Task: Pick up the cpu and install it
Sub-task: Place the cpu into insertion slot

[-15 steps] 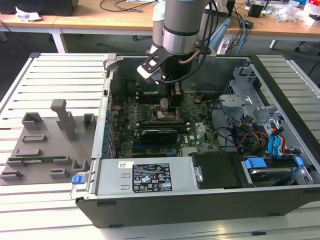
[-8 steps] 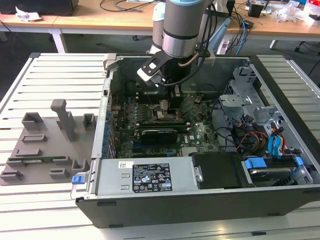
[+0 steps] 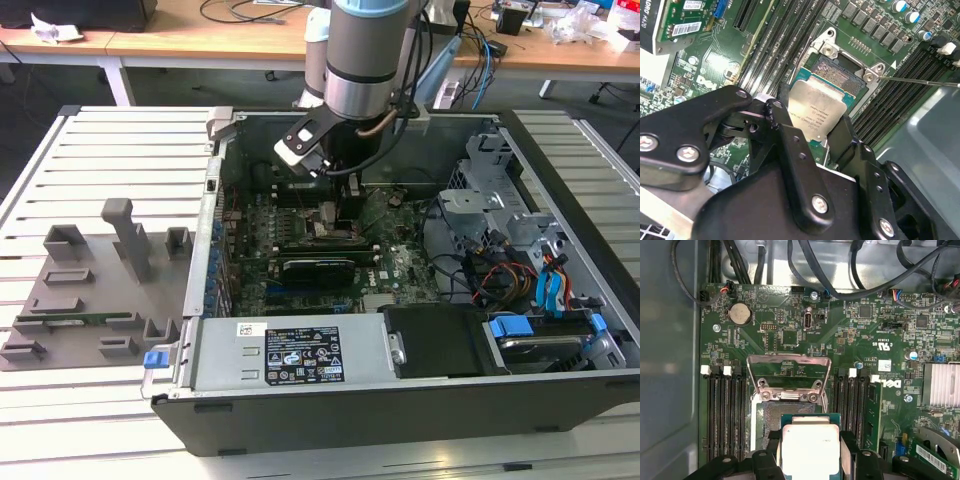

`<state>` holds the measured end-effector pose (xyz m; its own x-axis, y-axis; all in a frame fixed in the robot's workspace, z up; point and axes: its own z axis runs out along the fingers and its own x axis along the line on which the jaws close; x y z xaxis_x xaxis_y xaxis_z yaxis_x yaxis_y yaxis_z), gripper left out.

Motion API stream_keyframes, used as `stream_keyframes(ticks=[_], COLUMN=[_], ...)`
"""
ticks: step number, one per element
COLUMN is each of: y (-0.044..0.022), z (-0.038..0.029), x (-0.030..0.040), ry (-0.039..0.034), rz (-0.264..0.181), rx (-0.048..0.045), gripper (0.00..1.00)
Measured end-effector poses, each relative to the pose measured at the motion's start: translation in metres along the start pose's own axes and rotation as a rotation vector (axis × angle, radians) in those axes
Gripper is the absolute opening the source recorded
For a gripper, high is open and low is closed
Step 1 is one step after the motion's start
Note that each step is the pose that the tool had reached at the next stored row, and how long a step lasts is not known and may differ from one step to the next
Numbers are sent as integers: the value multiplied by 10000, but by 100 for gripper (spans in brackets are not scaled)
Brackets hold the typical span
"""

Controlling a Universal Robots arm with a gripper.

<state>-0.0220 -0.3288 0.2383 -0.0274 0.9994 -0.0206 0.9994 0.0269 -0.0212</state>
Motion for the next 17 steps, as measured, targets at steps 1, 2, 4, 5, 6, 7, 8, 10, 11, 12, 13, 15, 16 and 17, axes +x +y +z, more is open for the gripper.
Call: stream_keyframes(ticks=[1, 2, 4, 5, 6, 7, 8, 10, 11, 12, 13, 15, 16, 17], y=[0, 1, 4, 4, 5, 6, 6, -4, -8, -8, -7, -15, -21, -29], z=[8, 33, 143, 154, 165, 177, 183, 208, 219, 225, 235, 295, 303, 316], x=[0, 1, 32, 38, 50, 82, 97, 117, 121, 124, 126, 143, 153, 169], ry=[0, 0, 0, 0, -1, -3, -4, -19, -27, -29, -30, -29, -31, -29], rz=[0, 0, 1, 1, -3, -3, 2, 102, 158, 164, 165, 166, 166, 166], rx=[0, 0, 0, 0, 0, 0, 0, 3, 4, 5, 4, 3, 5, 4], gripper=[55, 55, 55, 55, 55, 55, 55, 55, 55, 55, 55, 55, 55, 55])
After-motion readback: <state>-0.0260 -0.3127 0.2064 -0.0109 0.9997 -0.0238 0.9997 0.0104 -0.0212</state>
